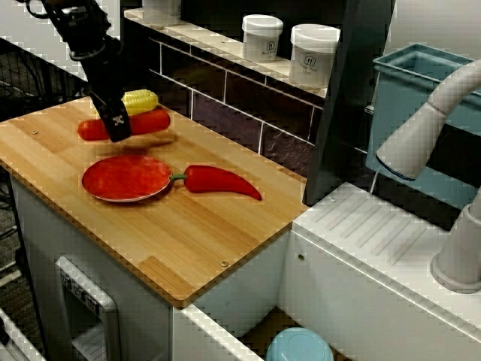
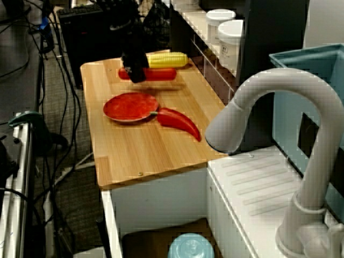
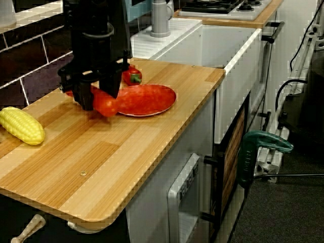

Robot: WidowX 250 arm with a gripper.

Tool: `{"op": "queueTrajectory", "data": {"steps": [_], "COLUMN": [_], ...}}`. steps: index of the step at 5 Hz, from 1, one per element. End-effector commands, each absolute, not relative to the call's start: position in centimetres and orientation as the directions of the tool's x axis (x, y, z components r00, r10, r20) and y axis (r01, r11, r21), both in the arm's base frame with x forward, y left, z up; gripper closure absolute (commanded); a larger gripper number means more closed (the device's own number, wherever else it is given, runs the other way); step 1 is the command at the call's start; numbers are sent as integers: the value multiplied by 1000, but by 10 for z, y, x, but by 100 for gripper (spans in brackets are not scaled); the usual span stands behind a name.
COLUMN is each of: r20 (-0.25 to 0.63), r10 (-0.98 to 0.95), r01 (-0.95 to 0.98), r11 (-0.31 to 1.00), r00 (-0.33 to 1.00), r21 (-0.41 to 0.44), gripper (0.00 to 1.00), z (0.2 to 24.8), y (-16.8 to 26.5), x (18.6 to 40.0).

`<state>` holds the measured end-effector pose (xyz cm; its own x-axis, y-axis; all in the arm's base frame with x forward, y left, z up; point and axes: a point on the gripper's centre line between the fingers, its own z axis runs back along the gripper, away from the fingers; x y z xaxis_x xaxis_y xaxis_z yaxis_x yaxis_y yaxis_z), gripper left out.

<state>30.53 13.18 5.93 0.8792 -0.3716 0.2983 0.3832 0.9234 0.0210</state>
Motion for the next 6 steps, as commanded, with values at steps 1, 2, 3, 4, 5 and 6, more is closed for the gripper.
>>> {"op": "queueTrajectory", "data": {"steps": [1, 2, 3, 4, 5, 6], "r20": [325, 308, 286, 292, 290, 280], "r10": [-458, -451, -446, -429, -426, -420], "r01": [452, 433, 419, 404, 402, 403], "r11": [886, 892, 895, 903, 905, 908], "r00": [827, 838, 848, 855, 857, 863], "r21": [101, 128, 151, 145, 140, 117], "gripper": [100, 100, 100, 100, 100, 100], "z": [113, 114, 114, 125, 136, 145], "y": [170, 188, 204, 219, 231, 241], "x": [297, 297, 298, 294, 292, 292]}}
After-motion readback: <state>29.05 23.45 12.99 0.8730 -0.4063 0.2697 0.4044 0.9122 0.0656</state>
